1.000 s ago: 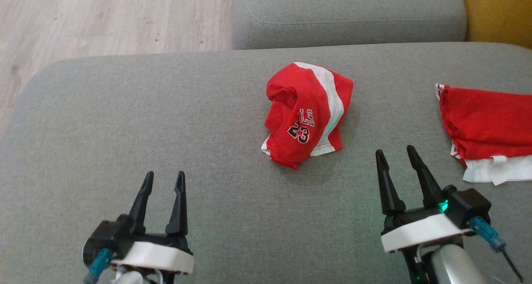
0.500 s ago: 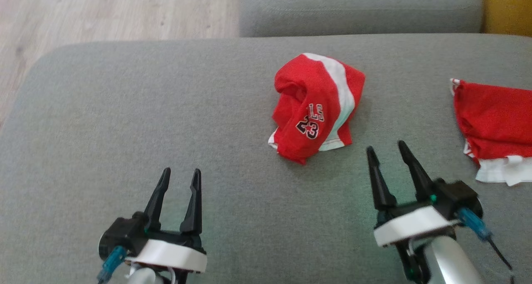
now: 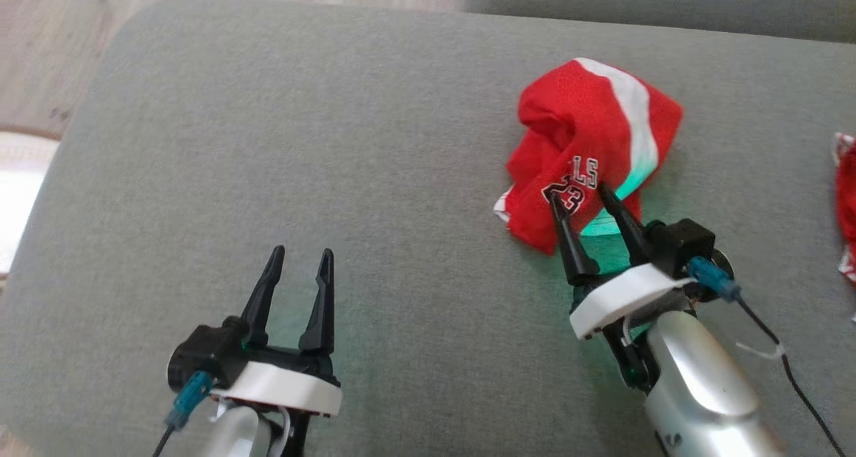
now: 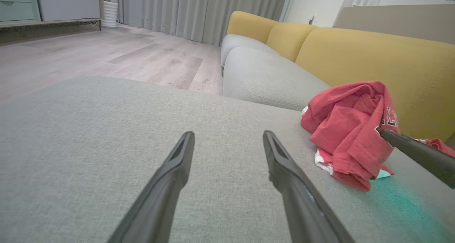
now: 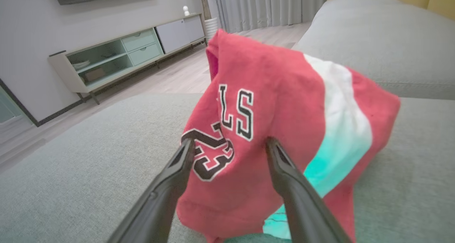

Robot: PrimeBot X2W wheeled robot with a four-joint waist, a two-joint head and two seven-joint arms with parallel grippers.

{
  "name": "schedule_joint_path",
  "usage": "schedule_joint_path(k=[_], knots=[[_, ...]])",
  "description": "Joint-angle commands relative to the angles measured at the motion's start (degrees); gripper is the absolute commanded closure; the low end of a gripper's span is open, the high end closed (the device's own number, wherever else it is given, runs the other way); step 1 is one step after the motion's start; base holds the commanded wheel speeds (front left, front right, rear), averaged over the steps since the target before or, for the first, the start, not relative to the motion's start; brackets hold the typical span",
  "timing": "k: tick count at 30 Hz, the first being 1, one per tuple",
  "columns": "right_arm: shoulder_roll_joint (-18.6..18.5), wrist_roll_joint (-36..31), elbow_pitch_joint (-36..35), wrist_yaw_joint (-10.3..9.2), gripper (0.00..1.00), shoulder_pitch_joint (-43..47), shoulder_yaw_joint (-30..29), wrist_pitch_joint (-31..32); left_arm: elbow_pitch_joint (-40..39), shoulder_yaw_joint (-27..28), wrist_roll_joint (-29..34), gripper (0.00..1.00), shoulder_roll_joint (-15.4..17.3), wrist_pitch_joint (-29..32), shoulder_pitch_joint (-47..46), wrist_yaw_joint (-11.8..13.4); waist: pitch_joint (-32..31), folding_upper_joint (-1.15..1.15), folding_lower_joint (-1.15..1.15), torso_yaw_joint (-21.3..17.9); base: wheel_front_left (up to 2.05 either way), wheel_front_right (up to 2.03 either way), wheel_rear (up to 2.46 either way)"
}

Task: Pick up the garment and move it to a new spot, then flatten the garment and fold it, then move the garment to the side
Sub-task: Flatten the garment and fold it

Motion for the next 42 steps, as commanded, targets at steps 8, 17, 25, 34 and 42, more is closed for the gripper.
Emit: schedule_joint_path(k=[8, 17, 25, 34, 42], knots=[[-0.04, -2.17, 3.98, -0.05, 1.0, -5.42, -0.26, -0.61, -1.0, 1.12, -0.68, 0.0, -0.03, -0.7, -2.19, -0.33, 0.1, 0.0, -0.01, 1.29, 0.0, 0.0, 0.0], [-4.22, -8.6, 1.87, -0.05, 1.0, -6.75, -6.74, -0.61, -1.27, 0.24, -1.7, 0.0, -0.04, -0.7, -2.05, -0.33, -1.85, 0.0, -0.01, -0.93, 0.0, 0.0, 0.0], [-17.12, -11.54, 5.41, -0.05, 1.0, -15.04, -9.74, 1.12, -1.56, -1.17, -3.2, 0.0, -0.05, -0.7, -2.25, -0.34, -1.38, 0.0, -0.01, 0.24, 0.0, 0.0, 0.0], [-21.75, -16.89, 15.66, -0.05, 0.0, -24.84, -12.93, 3.84, -1.47, -1.68, -4.18, 0.0, -0.05, -0.7, -2.92, -0.34, 0.23, 0.0, -0.01, 2.53, 0.0, 0.0, 0.0], [-19.21, -18.51, 20.95, -0.05, 0.0, -27.8, -12.25, 2.19, -1.02, -1.07, -4.28, 0.0, -0.05, -0.7, -3.25, -0.34, 0.27, 0.0, -0.01, 2.21, 0.0, 0.0, 0.0]])
